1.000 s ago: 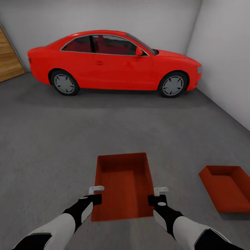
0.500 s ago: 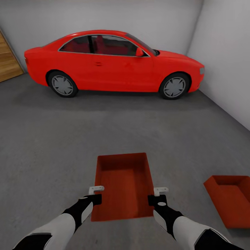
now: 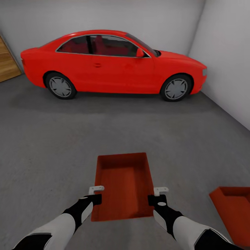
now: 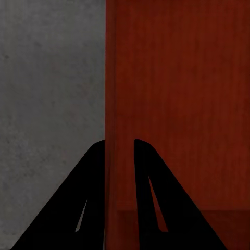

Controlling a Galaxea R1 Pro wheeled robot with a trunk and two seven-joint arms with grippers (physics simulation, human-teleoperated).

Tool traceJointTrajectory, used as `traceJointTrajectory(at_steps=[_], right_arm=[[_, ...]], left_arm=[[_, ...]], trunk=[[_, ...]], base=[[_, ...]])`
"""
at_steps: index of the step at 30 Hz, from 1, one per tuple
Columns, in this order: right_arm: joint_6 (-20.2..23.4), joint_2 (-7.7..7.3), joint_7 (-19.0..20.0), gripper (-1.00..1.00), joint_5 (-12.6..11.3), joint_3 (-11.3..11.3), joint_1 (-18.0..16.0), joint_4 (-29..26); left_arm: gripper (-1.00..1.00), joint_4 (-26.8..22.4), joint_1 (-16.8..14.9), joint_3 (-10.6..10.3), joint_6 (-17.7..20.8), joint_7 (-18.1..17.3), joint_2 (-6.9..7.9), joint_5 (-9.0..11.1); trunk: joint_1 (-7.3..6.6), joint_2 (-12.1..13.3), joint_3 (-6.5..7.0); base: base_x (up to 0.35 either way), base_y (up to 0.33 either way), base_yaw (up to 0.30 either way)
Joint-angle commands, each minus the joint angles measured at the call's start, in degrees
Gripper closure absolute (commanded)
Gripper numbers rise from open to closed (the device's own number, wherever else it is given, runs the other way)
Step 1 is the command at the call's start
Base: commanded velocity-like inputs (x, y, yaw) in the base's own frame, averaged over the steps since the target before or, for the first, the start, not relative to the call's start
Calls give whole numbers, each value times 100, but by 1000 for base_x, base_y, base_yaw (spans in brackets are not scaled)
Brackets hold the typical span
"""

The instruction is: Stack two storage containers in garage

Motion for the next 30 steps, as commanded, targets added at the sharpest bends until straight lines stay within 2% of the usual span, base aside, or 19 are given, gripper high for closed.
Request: traceJointTrajectory(at_steps=[1, 30], right_arm=[[-17, -59, -9, 100, -49, -183, -9, -5], [-16, -60, -9, 100, -49, -183, -9, -5]], left_arm=[[100, -5, 7, -374, 33, 44, 0, -248], [100, -5, 7, -374, 40, 42, 0, -248]], trunk=[[3, -3, -5], [3, -3, -5]], base=[[323, 0, 0], [323, 0, 0]])
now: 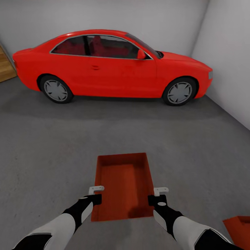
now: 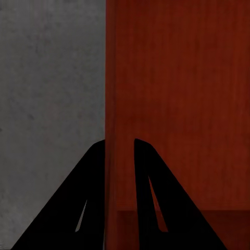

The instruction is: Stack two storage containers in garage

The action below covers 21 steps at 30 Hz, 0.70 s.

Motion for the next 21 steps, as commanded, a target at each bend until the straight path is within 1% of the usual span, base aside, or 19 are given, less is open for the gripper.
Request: traceJointTrajectory(at_steps=[1, 21], right_arm=[[-17, -60, -10, 100, -44, -185, -9, -7], [-16, -60, -10, 100, -44, -185, -9, -7]], left_arm=[[100, -4, 7, -374, 34, 41, 0, -246], [100, -4, 7, -374, 30, 37, 0, -246]], trunk=[[3, -3, -5], [3, -3, -5]], base=[[323, 0, 0], [321, 0, 0]])
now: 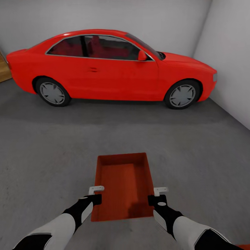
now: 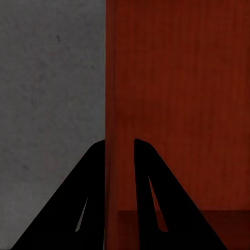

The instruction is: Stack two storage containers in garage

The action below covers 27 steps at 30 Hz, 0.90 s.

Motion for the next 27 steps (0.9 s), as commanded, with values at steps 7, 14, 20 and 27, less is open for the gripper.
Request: traceJointTrajectory(at_steps=[7, 14, 20, 27], right_arm=[[-15, -60, -9, 100, -54, -179, -9, -5], [-20, -61, -7, 100, -54, -179, -9, -5], [-23, -63, -6, 100, -54, -179, -9, -8], [-14, -64, -14, 100, -54, -179, -9, -4]], left_arm=[[100, -6, 7, -373, 35, 36, 0, -252], [100, -6, 7, -373, 37, 35, 0, -251], [100, -6, 7, -373, 38, 34, 0, -251], [100, -6, 7, -373, 41, 34, 0, -251]], trunk=[[3, -3, -5], [3, -3, -5], [3, -3, -5], [3, -3, -5]], base=[[78, 0, 0], [2, 0, 0], [0, 0, 0], [0, 0, -84]])
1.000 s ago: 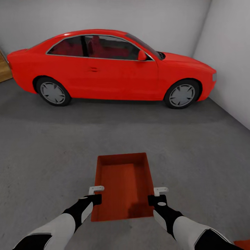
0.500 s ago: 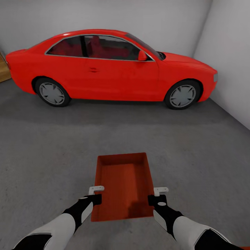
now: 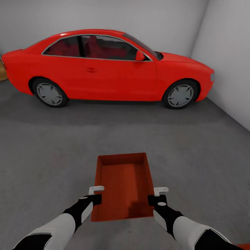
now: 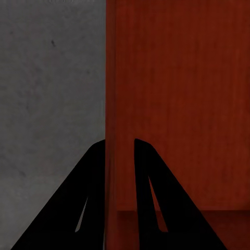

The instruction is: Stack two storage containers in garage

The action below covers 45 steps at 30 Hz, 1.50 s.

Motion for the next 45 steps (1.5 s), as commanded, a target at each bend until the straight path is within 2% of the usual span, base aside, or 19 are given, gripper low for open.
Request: traceJointTrajectory(at_steps=[1, 45], right_arm=[[-18, -64, -13, 100, -52, -180, -10, -2], [-15, -59, -7, 100, -52, -180, -10, 0]], left_arm=[[100, -7, 8, -375, 36, 31, 1, -248], [100, -7, 8, -375, 36, 34, -2, -248]], trunk=[[0, -3, -5], [0, -3, -5]], base=[[0, 0, -247], [0, 0, -291]])
